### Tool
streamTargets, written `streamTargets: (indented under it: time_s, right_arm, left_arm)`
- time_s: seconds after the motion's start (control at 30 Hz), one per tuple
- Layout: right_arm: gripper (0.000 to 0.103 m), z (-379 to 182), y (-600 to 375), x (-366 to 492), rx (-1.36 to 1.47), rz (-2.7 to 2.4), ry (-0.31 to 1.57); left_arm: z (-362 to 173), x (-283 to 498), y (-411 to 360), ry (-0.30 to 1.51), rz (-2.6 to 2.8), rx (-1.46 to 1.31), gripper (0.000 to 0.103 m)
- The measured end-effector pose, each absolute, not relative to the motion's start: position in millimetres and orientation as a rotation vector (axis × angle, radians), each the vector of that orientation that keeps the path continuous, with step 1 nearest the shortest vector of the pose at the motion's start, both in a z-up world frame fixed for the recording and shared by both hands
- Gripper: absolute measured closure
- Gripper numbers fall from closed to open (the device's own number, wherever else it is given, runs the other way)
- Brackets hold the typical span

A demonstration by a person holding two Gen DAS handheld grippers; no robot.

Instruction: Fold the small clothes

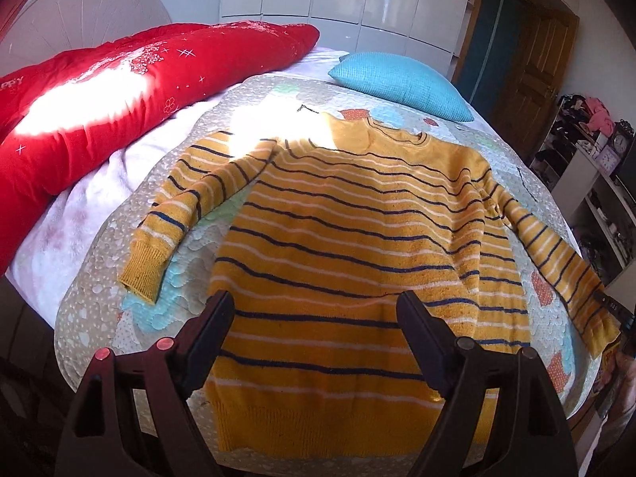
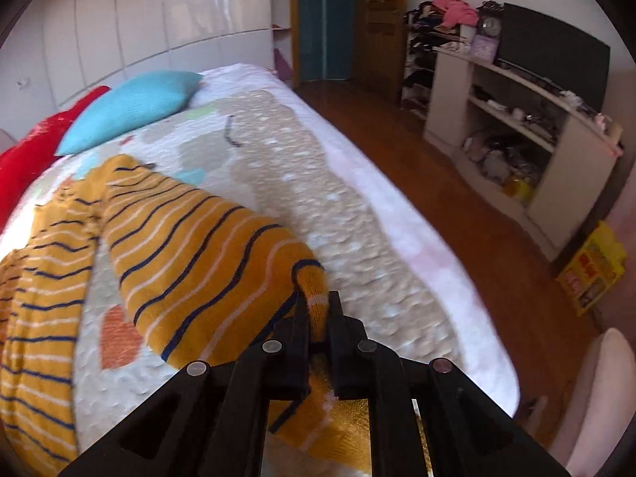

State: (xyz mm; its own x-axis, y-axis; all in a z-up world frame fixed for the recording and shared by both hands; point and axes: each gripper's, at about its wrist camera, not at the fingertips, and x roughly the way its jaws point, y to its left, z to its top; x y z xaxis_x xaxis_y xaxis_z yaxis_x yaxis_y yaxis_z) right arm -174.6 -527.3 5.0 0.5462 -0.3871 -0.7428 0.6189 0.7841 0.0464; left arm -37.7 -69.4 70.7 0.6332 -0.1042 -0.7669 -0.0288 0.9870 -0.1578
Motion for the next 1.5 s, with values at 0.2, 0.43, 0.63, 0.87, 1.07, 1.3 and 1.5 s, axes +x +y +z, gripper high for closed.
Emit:
streamTargets:
  time_s: [0.2,0.43,0.63,0.87,1.07,1.3,1.5]
  right_arm:
    - [0.053,37.2,-485.8,-183.4,0.392,-0.481,0.677]
    - [0.052,-20.1,-361.3,-124.2,0.536,0.070,0.822]
    - [0.095,-27.0,-340.4,-118.9,0.566,0.138,0.805]
    - [0.095,-18.9,-379.4,-176.2,0.533,-0.049,0.797]
    - [0.043,-28.5,-467.5,-226.2,0.826,-0.254,0.659]
    - [0.045,-41.7,-538.6,-246.8,1.101,-0.388,0.452]
    - [0.097,-6.2,-588.5,-248.2,1.080,-0.469,0.369]
  left_arm:
    - [63.5,-36.3,-70.1,0.895,-0.043,-0.164,0.020]
    - [59.3,-37.6,-73.9,0.904,-0.074,-0.165,0.020]
    - [58.6,-41.7,-66.1,0.907,-0.067,-0.194,0.020]
    - [52.1,-38.0,-68.1,0.923,-0.085,-0.201,0.020]
    - [47.6,-38.3,-82.2,0.938,-0.119,-0.189,0.020]
    - [51.6,-41.4,-91.8,0.932,-0.124,-0.143,0.020]
    - [58.8,-44.3,-90.8,0.919,-0.126,-0.131,0.020]
